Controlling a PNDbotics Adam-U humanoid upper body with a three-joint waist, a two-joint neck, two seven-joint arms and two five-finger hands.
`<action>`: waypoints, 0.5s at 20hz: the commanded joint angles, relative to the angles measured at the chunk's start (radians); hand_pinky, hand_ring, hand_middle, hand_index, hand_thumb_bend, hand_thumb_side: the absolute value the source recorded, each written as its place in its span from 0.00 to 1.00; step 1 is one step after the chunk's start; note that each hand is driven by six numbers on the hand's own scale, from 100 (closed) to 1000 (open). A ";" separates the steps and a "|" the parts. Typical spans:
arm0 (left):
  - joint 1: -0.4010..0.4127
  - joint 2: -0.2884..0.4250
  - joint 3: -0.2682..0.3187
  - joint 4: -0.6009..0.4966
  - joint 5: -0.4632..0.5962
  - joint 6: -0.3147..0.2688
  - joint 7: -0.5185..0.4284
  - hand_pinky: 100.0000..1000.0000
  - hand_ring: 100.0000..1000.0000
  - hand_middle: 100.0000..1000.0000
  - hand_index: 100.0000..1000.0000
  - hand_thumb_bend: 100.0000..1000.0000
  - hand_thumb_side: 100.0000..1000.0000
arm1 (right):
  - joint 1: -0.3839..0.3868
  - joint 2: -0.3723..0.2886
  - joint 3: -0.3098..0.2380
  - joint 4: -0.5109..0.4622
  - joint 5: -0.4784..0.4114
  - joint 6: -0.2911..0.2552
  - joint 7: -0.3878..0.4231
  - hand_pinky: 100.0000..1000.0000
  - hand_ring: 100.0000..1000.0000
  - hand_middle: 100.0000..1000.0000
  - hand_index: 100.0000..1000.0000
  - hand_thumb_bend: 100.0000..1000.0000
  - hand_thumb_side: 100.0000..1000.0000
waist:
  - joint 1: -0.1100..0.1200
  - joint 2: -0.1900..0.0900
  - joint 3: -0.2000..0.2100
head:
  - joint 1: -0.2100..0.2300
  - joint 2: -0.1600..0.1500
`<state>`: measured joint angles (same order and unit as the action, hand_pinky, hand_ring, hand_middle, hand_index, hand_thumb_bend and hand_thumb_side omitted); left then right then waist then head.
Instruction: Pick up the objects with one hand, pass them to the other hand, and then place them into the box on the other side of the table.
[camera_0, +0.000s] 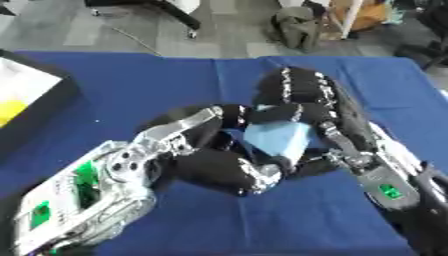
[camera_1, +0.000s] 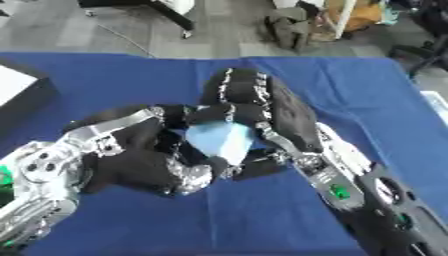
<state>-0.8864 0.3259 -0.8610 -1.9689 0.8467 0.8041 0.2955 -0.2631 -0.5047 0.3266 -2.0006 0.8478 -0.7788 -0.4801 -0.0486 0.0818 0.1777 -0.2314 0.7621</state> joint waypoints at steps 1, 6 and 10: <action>-0.029 -0.030 0.012 -0.031 0.017 0.059 0.077 0.48 0.45 0.30 0.31 0.00 0.00 | 0.000 -0.012 0.017 0.001 0.035 -0.128 -0.122 0.61 0.59 0.65 0.83 0.25 0.00 | 0.002 -0.009 -0.002 | 0.000 -0.009; -0.029 -0.030 0.011 -0.031 0.019 0.061 0.082 0.48 0.45 0.30 0.31 0.00 0.00 | 0.002 -0.009 0.023 0.001 0.046 -0.128 -0.109 0.62 0.60 0.67 0.85 0.25 0.00 | 0.001 -0.009 -0.001 | -0.001 -0.006; -0.026 -0.027 0.011 -0.031 0.018 0.061 0.085 0.48 0.45 0.30 0.30 0.00 0.00 | 0.004 -0.006 0.022 0.001 0.044 -0.125 -0.098 0.60 0.58 0.58 0.85 0.25 0.00 | 0.001 -0.009 -0.002 | 0.000 -0.004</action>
<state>-0.8864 0.3262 -0.8663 -1.9688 0.8569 0.7998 0.3000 -0.2571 -0.5045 0.3279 -2.0025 0.8663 -0.7838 -0.4751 -0.0496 0.0818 0.1777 -0.2314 0.7622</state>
